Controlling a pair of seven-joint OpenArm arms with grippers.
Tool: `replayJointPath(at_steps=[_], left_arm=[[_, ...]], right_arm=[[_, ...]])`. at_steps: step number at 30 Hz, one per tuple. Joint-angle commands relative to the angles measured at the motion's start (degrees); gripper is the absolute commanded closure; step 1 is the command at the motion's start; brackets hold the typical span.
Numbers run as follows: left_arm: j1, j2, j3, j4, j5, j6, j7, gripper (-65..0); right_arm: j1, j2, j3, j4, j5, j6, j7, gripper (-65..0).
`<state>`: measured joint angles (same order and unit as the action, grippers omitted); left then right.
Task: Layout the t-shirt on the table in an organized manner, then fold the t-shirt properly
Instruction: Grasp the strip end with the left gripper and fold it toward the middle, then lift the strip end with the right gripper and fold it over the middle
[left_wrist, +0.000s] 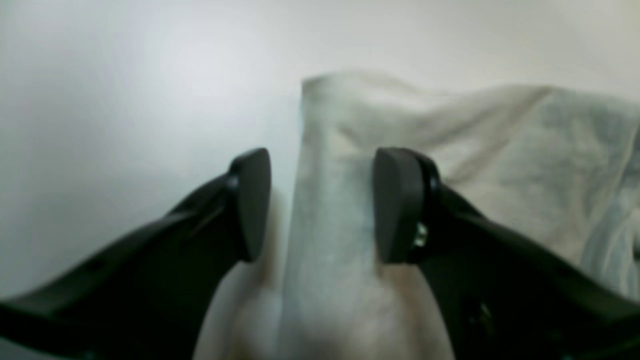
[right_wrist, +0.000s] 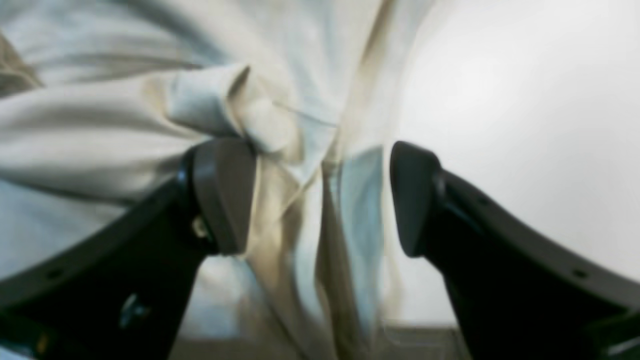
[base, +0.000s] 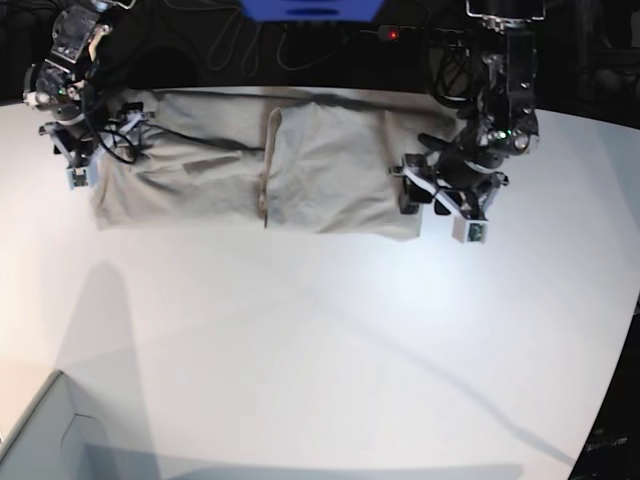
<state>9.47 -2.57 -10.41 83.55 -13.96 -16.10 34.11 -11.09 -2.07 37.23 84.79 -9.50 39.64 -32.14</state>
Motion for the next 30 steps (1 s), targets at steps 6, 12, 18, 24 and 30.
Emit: replayJointPath(at_steps=[6,12,18,24,30], left_arm=[[0.3,-2.4,-0.1,1.1,-7.7,-0.1,-1.2,-32.0],[0.7,-6.8,-0.1,1.1,-18.4,0.3,-1.2,-32.0],[0.7,-10.8,-0.3,0.1,-22.0,0.5,-1.2,-31.8],[0.7,-10.5,-5.7,-5.2,-22.4,0.5,-0.7,-29.2],[0.4,-8.5,-5.9,-10.8,-22.0,0.5,-0.7,-3.3]], right_arm=[[1.5,1.1,0.3,-4.3,-0.2,0.4,-0.1,-43.2],[1.7,1.1,-0.2,-6.0,0.0,0.4,0.4,-37.4],[3.3,1.1,-0.2,-6.0,0.0,0.4,-0.2,-7.3],[3.3,1.0,0.2,-4.0,0.0,0.4,-0.2,0.0],[2.5,-0.9,0.3,3.8,0.0,0.4,-0.2,0.0]])
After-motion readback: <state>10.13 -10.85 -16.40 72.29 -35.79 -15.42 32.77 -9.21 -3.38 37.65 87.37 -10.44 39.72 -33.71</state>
